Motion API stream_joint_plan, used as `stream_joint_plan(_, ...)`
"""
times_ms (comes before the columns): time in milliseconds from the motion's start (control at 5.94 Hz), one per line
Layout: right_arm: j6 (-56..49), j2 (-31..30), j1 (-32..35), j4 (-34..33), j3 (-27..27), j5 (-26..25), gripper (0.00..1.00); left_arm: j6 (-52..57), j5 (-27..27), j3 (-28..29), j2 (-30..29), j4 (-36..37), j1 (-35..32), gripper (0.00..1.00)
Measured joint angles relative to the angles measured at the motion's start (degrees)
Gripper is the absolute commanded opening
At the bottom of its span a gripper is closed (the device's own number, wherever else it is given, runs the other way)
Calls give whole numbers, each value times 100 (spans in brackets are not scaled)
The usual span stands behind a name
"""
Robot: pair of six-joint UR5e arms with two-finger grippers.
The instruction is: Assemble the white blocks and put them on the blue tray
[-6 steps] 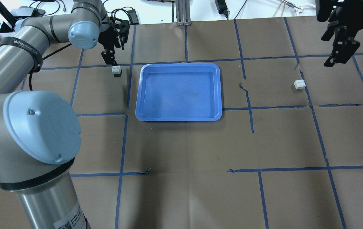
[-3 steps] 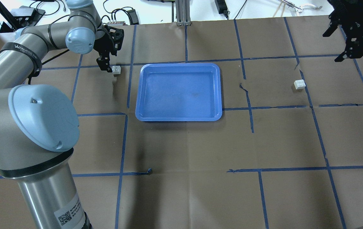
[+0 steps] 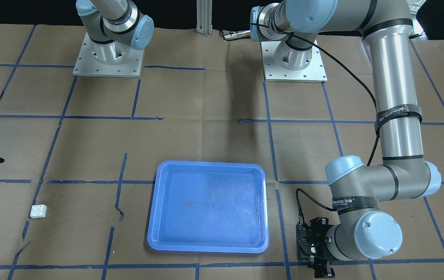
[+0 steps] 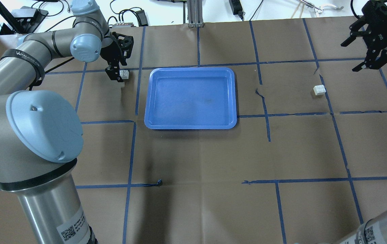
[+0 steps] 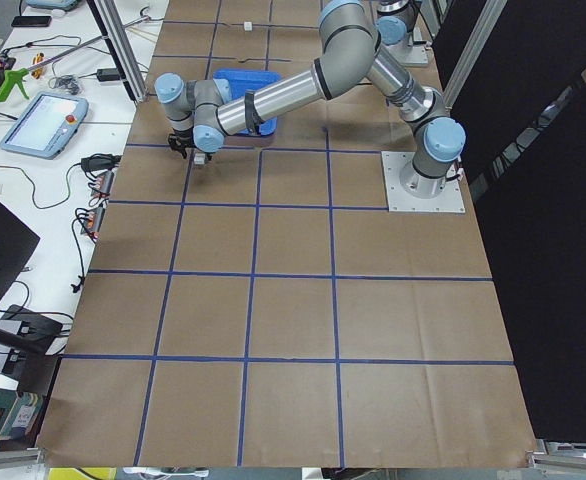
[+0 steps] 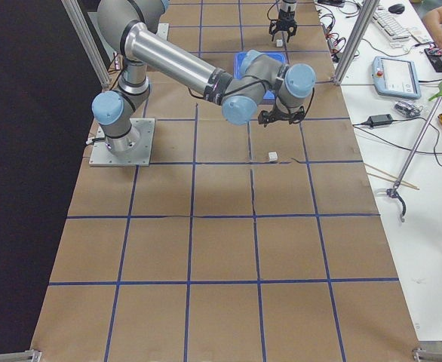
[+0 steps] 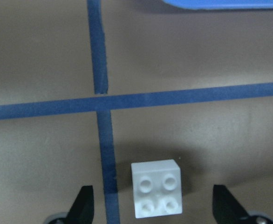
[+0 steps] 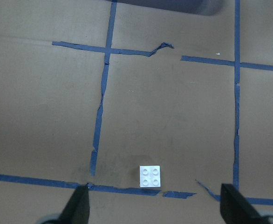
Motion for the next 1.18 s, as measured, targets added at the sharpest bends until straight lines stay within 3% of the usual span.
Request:
stream_joint_plan(168,-218,366,-62,-16,-17,201,100,9,4,-28,-5,31,3,18)
stream_joint_plan(337,-368,666,-79,-121,-17,376,100,10,6,-30,-7,68,5,5)
stream_joint_plan(842,-461,1268,-94,-513,58,570,100,-35,2,-17,300,70,8,0)
stream_joint_plan(1178,-476,1480,-138,-578,101,559,100,-300,-38,-138,814,-514,-279,0)
